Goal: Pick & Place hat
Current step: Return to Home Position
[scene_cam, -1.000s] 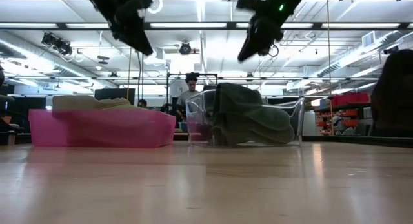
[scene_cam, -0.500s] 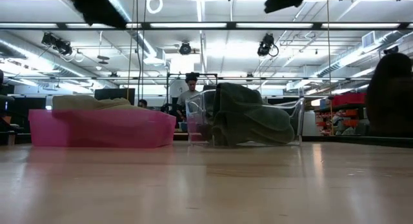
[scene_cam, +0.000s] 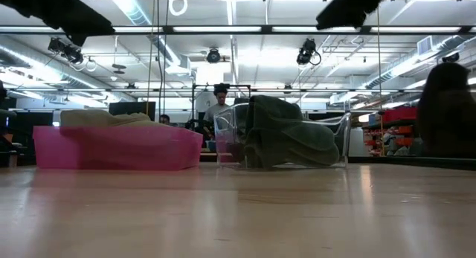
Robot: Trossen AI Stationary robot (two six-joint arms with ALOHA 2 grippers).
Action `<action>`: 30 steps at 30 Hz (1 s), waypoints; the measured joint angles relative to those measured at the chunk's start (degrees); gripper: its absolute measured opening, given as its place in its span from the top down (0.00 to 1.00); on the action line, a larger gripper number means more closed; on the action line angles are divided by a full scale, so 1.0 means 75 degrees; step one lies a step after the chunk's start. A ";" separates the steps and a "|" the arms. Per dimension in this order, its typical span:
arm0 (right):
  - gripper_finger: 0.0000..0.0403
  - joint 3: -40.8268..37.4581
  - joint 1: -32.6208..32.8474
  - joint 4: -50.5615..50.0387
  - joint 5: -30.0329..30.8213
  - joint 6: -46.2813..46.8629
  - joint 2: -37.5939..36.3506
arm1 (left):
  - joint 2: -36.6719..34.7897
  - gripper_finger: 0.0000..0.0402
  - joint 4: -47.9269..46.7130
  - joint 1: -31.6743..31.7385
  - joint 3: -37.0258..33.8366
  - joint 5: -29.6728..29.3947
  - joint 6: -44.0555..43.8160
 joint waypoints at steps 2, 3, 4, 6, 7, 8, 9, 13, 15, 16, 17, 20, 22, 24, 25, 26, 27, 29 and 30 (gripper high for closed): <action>0.58 -0.0687 -0.0002 0.0502 -0.0003 0.0148 -0.0345 | -0.0496 0.70 0.0122 0.0000 -0.0319 0.0033 0.0011; 0.58 -0.1017 -0.0002 0.0794 -0.0001 0.0189 -0.0538 | -0.0732 0.70 0.0251 0.0001 -0.0512 0.0036 0.0025; 0.58 -0.1324 -0.0002 0.0991 -0.0002 0.0253 -0.0746 | -0.0983 0.70 0.0346 0.0003 -0.0718 0.0040 0.0109; 0.58 -0.1901 -0.0002 0.1487 -0.0001 0.0401 -0.1192 | -0.1365 0.70 0.0676 0.0003 -0.1092 0.0086 0.0165; 0.58 -0.2183 -0.0002 0.1743 -0.0028 0.0488 -0.1429 | -0.1520 0.70 0.0845 0.0003 -0.1217 0.0180 0.0170; 0.58 -0.2456 -0.0002 0.1978 -0.0106 0.0510 -0.1651 | -0.1643 0.70 0.0924 0.0003 -0.1335 0.0292 0.0168; 0.58 -0.2703 -0.0002 0.2249 -0.0225 0.0511 -0.1868 | -0.1745 0.70 0.0993 0.0000 -0.1429 0.0374 0.0165; 0.58 -0.3561 -0.0002 0.3061 -0.0704 0.0478 -0.2692 | -0.1895 0.70 0.1635 0.0003 -0.1795 0.0611 0.0401; 0.58 -0.3960 -0.0002 0.3335 -0.0783 0.0508 -0.3021 | -0.1879 0.70 0.1719 0.0003 -0.1946 0.0687 0.0559; 0.58 -0.4114 -0.0002 0.3437 -0.0782 0.0507 -0.3185 | -0.1889 0.70 0.1855 0.0003 -0.2007 0.0675 0.0563; 0.58 -0.4270 -0.0002 0.3517 -0.0782 0.0500 -0.3366 | -0.1892 0.70 0.1972 0.0003 -0.2083 0.0675 0.0594; 0.58 -0.4669 -0.0002 0.3766 -0.0779 0.0520 -0.3883 | -0.1892 0.70 0.2430 0.0003 -0.2387 0.0998 0.0928; 0.58 -0.4951 0.0001 0.3923 -0.0782 0.0527 -0.4194 | -0.1892 0.70 0.3093 0.0003 -0.2655 0.1440 0.1146; 0.58 -0.5140 0.0001 0.4011 -0.0779 0.0529 -0.4449 | -0.1892 0.70 0.3642 0.0003 -0.2934 0.1703 0.1235; 0.58 -0.5219 0.0001 0.4015 -0.0779 0.0540 -0.4569 | -0.1892 0.70 0.3821 0.0003 -0.3044 0.1741 0.1293; 0.58 -0.5293 0.0001 0.4016 -0.0782 0.0548 -0.4676 | -0.1891 0.70 0.3970 0.0003 -0.3155 0.1745 0.1300; 0.58 -0.5355 0.0001 0.4028 -0.0779 0.0556 -0.4763 | -0.1891 0.70 0.4090 0.0003 -0.3275 0.1745 0.1300; 0.58 -0.5488 0.0001 0.4047 -0.0779 0.0572 -0.4922 | -0.1892 0.70 0.4310 0.0003 -0.3504 0.1747 0.1301; 0.58 -0.5552 0.0001 0.4041 -0.0779 0.0576 -0.4996 | -0.1889 0.70 0.4485 0.0003 -0.3606 0.1747 0.1301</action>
